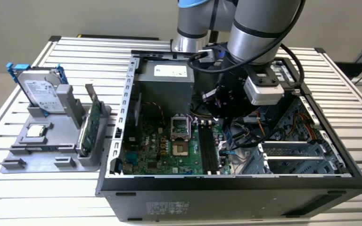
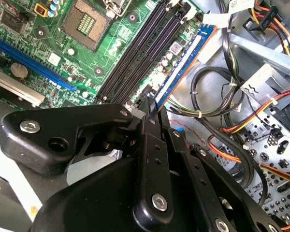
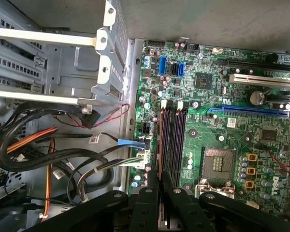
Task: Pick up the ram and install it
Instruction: 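Insert the ram into the slot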
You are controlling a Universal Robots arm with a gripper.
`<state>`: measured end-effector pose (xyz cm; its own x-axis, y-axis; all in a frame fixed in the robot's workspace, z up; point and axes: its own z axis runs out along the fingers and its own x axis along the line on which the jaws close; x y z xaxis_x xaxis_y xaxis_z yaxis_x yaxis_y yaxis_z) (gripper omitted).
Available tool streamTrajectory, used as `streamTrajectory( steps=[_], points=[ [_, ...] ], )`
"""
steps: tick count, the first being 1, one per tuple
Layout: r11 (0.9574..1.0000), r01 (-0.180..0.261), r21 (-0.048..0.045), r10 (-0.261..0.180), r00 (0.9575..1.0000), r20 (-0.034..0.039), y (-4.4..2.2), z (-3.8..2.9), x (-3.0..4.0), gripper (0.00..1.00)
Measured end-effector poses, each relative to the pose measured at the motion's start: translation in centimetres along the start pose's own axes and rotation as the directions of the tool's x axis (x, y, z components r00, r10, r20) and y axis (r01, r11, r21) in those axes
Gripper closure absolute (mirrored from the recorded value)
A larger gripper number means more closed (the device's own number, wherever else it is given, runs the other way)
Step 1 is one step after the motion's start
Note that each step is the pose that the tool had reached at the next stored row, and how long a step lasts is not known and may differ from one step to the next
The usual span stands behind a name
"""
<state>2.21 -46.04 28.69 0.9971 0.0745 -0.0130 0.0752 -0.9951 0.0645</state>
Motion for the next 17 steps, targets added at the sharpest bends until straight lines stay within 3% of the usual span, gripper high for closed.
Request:
streamTrajectory(
  steps=[17],
  points=[
    [0.9999, 0.000, -0.0121, 0.000, 1.0000, 0.0009, -0.03, 0.48, 0.01, 1.00]
  ],
)
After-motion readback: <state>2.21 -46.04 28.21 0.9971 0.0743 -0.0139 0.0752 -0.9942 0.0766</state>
